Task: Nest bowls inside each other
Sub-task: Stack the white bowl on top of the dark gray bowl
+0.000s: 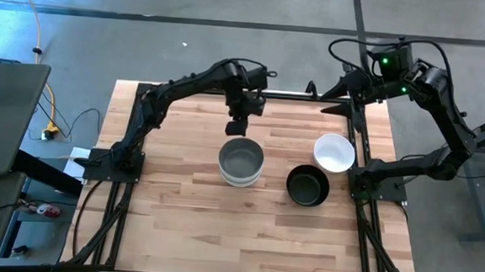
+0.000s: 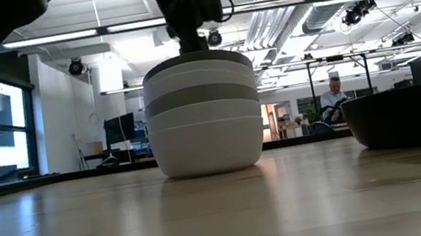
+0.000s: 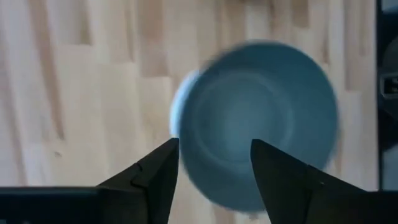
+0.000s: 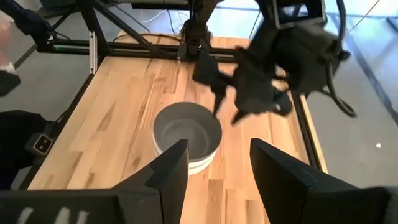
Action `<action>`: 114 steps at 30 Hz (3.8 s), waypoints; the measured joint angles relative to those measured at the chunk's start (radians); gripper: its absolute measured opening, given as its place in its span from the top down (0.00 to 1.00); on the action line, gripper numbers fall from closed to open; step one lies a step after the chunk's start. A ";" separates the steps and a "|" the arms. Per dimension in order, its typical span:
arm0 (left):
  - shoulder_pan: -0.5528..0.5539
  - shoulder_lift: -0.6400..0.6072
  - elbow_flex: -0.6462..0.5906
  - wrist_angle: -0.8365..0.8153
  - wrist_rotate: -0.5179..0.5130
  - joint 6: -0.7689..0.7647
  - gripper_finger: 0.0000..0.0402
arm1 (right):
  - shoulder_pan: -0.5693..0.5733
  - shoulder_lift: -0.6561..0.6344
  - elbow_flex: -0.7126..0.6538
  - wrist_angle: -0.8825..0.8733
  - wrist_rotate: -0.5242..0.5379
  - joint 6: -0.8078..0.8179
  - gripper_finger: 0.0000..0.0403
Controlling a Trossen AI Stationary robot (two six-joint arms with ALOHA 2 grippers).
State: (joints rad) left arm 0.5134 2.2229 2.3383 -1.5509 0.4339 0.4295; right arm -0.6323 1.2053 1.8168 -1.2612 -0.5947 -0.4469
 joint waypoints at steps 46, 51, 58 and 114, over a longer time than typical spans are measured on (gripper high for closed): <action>-0.076 -0.508 -0.003 -0.016 -0.119 0.054 0.55 | -0.064 0.254 -0.735 -0.127 0.826 0.412 0.59; -0.076 -0.508 -0.003 -0.016 -0.111 0.062 0.55 | -0.108 0.254 -0.795 -0.033 0.853 0.384 0.59; -0.076 -0.507 -0.003 0.008 -0.104 0.048 0.55 | -0.162 0.254 -0.850 0.033 0.875 0.329 0.59; -0.091 -0.506 -0.003 0.034 -0.104 0.019 0.55 | -0.206 0.389 -0.844 0.203 0.741 0.044 0.87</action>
State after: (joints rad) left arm 0.4225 1.7164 2.3356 -1.5168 0.3302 0.4484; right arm -0.8383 1.5940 0.9727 -1.0581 0.1467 -0.4025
